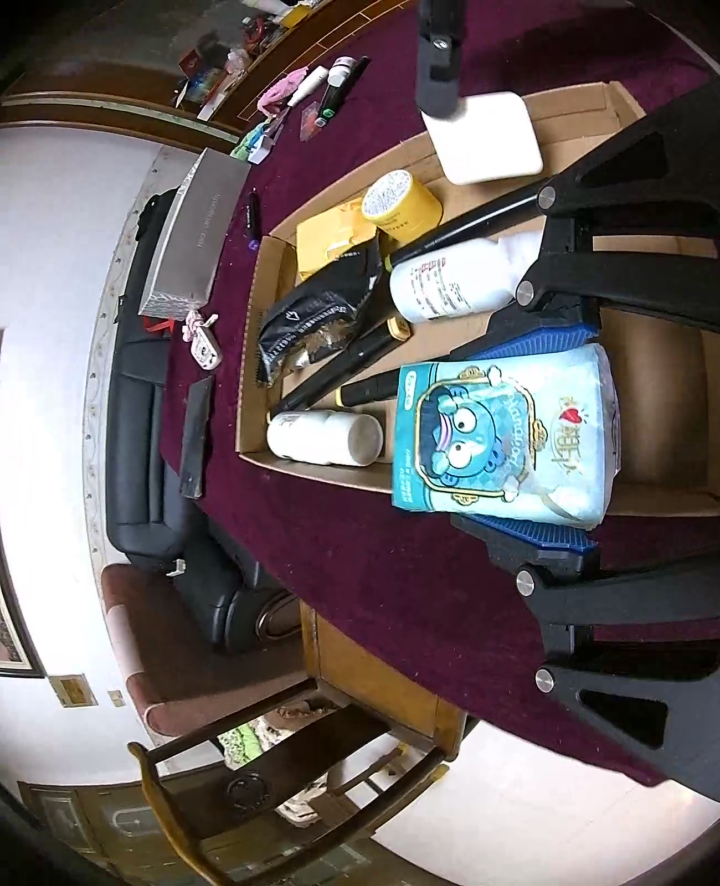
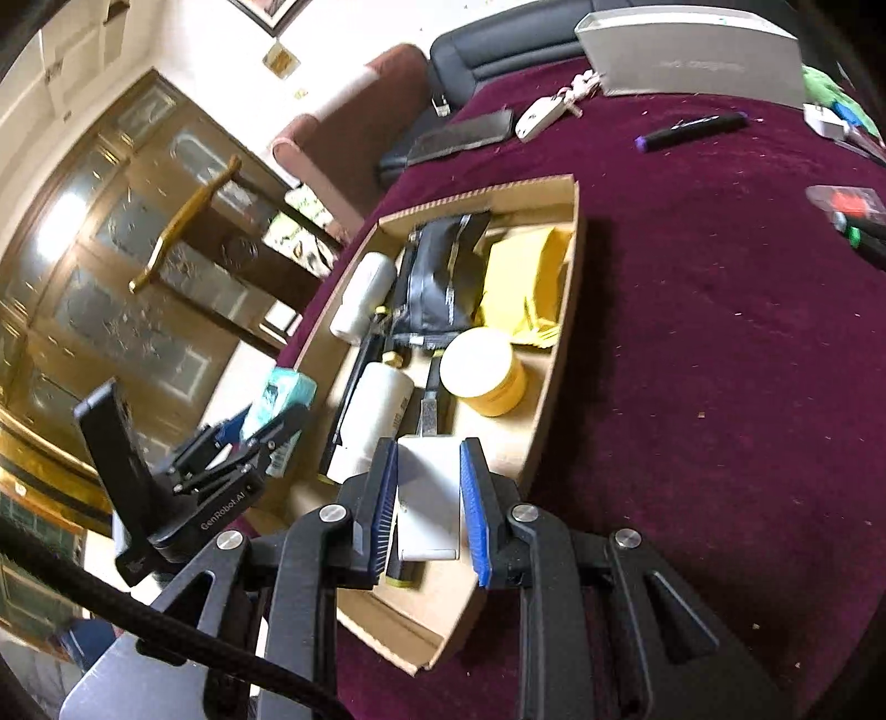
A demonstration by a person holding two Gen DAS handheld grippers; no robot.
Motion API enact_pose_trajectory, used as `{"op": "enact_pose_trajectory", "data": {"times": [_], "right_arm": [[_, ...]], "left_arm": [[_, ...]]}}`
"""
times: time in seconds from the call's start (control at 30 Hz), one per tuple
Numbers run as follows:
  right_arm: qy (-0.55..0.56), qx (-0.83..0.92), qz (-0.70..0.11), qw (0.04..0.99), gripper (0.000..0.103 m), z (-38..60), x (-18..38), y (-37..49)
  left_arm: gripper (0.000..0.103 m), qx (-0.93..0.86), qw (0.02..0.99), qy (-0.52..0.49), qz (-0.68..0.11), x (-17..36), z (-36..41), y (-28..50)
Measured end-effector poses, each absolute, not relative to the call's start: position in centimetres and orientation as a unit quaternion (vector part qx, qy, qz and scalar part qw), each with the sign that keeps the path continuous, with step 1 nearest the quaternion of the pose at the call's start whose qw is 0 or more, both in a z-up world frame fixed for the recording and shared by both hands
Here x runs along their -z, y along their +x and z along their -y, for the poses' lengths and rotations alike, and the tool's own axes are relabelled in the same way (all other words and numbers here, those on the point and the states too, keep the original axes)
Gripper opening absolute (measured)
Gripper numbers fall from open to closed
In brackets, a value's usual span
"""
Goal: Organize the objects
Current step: 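Carry the wipe pack and charger to the tray and open both grippers, then withdraw both grippers from the tray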
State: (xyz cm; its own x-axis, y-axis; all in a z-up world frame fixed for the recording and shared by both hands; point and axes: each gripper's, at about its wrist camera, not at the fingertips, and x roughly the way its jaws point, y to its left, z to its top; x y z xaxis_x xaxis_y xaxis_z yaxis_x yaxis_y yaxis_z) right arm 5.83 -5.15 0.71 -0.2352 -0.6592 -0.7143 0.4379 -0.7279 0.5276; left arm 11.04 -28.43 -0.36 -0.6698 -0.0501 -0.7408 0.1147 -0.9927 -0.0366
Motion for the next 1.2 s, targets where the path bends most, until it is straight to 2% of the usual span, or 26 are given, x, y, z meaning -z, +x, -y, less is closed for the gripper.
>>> {"op": "enact_pose_trajectory", "data": {"times": [0.3,0.37,0.4,0.43,0.5,0.63,0.7,0.77,1.07,1.2], "right_arm": [[0.495,0.801,0.041,0.335,0.021,7.7,-0.7,6.3],[0.488,0.809,0.030,0.327,0.021,8.0,-0.7,6.6],[0.486,0.811,0.027,0.324,0.021,8.1,-0.6,6.6],[0.483,0.814,0.025,0.321,0.022,8.2,-0.6,6.6],[0.474,0.823,0.016,0.311,0.030,8.4,-0.7,6.6],[0.427,0.858,-0.040,0.283,0.036,9.0,-2.0,7.7],[0.404,0.870,-0.057,0.278,0.046,9.0,-2.8,8.4],[0.382,0.882,-0.070,0.267,0.051,8.9,-3.6,9.2],[0.338,0.909,-0.089,0.229,0.052,7.4,-5.5,11.7],[0.316,0.921,-0.094,0.206,0.058,5.7,-6.0,12.7]], "left_arm": [[0.044,0.910,0.046,0.408,-0.056,1.2,29.0,10.9],[0.049,0.910,0.046,0.407,-0.063,1.1,29.2,11.0],[0.057,0.910,0.047,0.407,-0.064,1.1,29.2,11.0],[0.058,0.911,0.047,0.404,-0.066,1.0,29.2,11.2],[0.059,0.913,0.044,0.398,-0.077,0.7,29.3,11.6],[0.065,0.919,0.036,0.379,-0.106,-0.4,29.2,12.9],[0.066,0.923,0.036,0.365,-0.112,-1.2,28.9,13.8],[0.066,0.928,0.034,0.352,-0.115,-1.9,28.5,14.8],[0.067,0.945,0.040,0.313,-0.087,-4.6,25.2,18.2],[0.067,0.947,0.037,0.309,-0.073,-5.2,23.6,18.3]]}}
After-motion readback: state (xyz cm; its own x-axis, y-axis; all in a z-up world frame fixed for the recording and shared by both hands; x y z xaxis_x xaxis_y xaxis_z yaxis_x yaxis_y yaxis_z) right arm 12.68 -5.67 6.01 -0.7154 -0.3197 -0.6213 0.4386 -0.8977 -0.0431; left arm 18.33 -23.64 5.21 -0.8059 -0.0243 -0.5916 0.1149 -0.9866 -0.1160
